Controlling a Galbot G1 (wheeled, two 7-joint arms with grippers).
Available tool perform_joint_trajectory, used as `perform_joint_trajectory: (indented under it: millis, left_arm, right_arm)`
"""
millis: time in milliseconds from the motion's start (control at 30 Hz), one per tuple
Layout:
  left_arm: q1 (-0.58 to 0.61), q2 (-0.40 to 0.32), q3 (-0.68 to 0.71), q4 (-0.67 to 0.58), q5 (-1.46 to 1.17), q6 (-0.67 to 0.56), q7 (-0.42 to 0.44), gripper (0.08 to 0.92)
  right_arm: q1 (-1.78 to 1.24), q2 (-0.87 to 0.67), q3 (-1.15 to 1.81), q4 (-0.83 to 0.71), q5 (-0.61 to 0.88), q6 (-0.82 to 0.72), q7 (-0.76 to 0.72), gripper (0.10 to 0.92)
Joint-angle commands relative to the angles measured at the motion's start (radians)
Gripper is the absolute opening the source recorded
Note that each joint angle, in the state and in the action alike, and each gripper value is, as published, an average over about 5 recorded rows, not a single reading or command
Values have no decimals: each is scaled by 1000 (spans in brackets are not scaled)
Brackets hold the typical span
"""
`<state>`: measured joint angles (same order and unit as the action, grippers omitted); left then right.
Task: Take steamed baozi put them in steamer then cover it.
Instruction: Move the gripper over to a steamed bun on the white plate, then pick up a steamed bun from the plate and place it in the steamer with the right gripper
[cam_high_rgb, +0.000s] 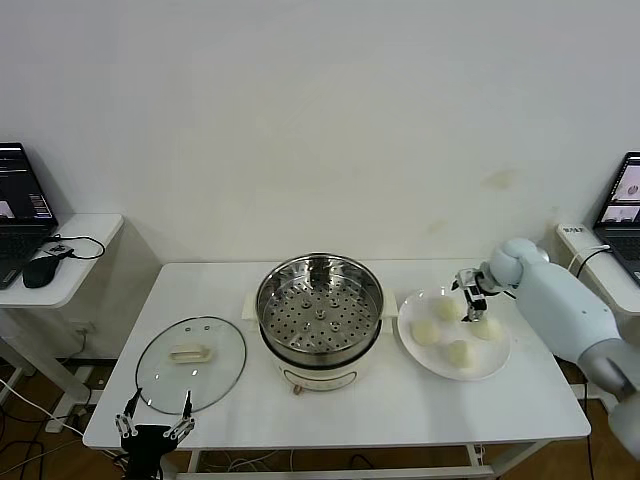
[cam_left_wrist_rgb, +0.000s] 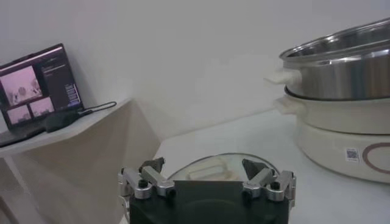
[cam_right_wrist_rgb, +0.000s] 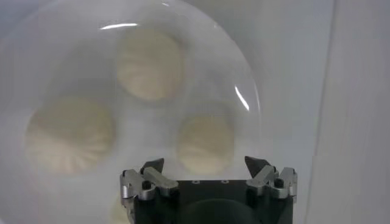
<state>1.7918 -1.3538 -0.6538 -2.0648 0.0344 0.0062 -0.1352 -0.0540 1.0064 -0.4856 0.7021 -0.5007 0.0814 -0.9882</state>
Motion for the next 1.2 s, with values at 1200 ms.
perform_joint_trajectory:
  millis: [1200]
  left_arm:
    - [3, 4, 9, -15, -14, -15, -4, 823]
  right_arm:
    - [70, -86, -84, 128, 134, -39, -25, 585]
